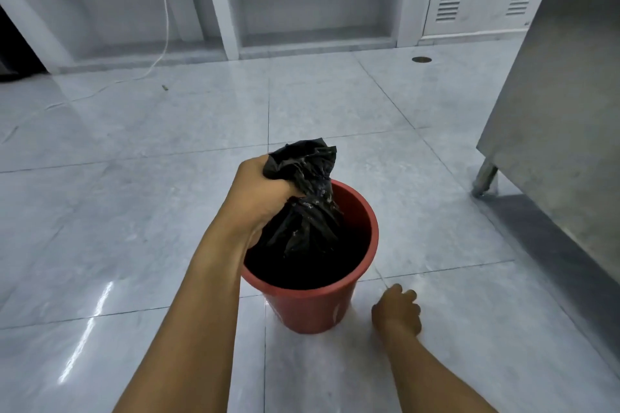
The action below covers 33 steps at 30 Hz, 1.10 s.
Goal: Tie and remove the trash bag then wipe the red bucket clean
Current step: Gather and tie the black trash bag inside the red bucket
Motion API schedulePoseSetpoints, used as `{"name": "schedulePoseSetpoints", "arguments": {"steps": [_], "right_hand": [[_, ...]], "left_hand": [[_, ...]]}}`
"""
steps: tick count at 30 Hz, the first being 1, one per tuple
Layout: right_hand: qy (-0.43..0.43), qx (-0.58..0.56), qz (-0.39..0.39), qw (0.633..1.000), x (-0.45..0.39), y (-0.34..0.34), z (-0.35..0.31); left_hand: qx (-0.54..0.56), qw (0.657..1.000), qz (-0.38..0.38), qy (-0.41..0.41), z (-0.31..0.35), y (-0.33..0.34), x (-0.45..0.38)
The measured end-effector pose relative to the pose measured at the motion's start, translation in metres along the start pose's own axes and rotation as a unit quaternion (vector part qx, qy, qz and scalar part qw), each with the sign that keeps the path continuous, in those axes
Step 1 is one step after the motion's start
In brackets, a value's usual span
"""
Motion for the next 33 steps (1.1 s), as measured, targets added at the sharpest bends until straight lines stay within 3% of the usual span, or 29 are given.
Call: {"name": "schedulePoseSetpoints", "arguments": {"steps": [5,7,8,10,12,14,15,16,18,20,23,26,30,33], "right_hand": [[0.005,0.025,-0.001,1.0,-0.006,0.006,0.011],[0.057,-0.079,0.002,0.995,-0.009,-0.007,0.014],[0.102,-0.186,0.023,0.977,-0.014,-0.019,0.017],[0.169,-0.417,0.08,0.889,-0.027,-0.049,0.013],[0.131,-0.559,0.112,0.811,-0.034,-0.093,-0.014],[0.022,-0.648,0.101,0.755,-0.03,-0.146,-0.062],[-0.039,-0.649,0.087,0.754,-0.021,-0.17,-0.09],[-0.101,-0.619,0.07,0.776,-0.009,-0.191,-0.118],[-0.217,-0.511,0.007,0.832,0.026,-0.209,-0.172],[-0.329,-0.378,-0.06,0.863,0.065,-0.207,-0.212],[-0.445,-0.228,-0.13,0.856,0.118,-0.188,-0.239],[-0.463,-0.169,-0.187,0.849,0.139,-0.173,-0.239],[-0.436,-0.189,-0.254,0.843,0.143,-0.165,-0.234],[-0.412,-0.23,-0.227,0.852,0.136,-0.17,-0.232]], "left_hand": [[-0.05,0.998,0.035,0.036,0.004,-0.01,0.004],[-0.068,0.996,0.028,0.049,0.005,-0.012,0.005],[-0.074,0.996,0.022,0.052,0.005,-0.012,0.006],[-0.093,0.994,0.013,0.062,0.006,-0.01,0.009],[-0.116,0.991,0.014,0.072,0.007,-0.009,0.013],[-0.128,0.989,0.025,0.072,0.007,-0.011,0.016],[-0.134,0.988,0.03,0.071,0.007,-0.012,0.016],[-0.141,0.987,0.032,0.073,0.006,-0.014,0.017],[-0.146,0.985,0.015,0.086,0.008,-0.014,0.02],[-0.162,0.98,-0.008,0.114,0.015,-0.01,0.024],[-0.273,0.948,-0.015,0.161,0.022,-0.005,0.025],[-0.383,0.91,0.004,0.159,0.023,-0.008,0.027],[-0.348,0.929,0.012,0.121,0.018,-0.016,0.033],[-0.358,0.924,0.057,0.121,0.016,-0.027,0.031]]}}
Point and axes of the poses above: each hand's wrist, its own x-axis away from the middle knuckle, its own y-axis out of the palm, z = x × y, the point moved 8 cm from there along -x, towards the middle knuckle, and after that the axes turned 9 degrees about -x, right-handed, at the moved point
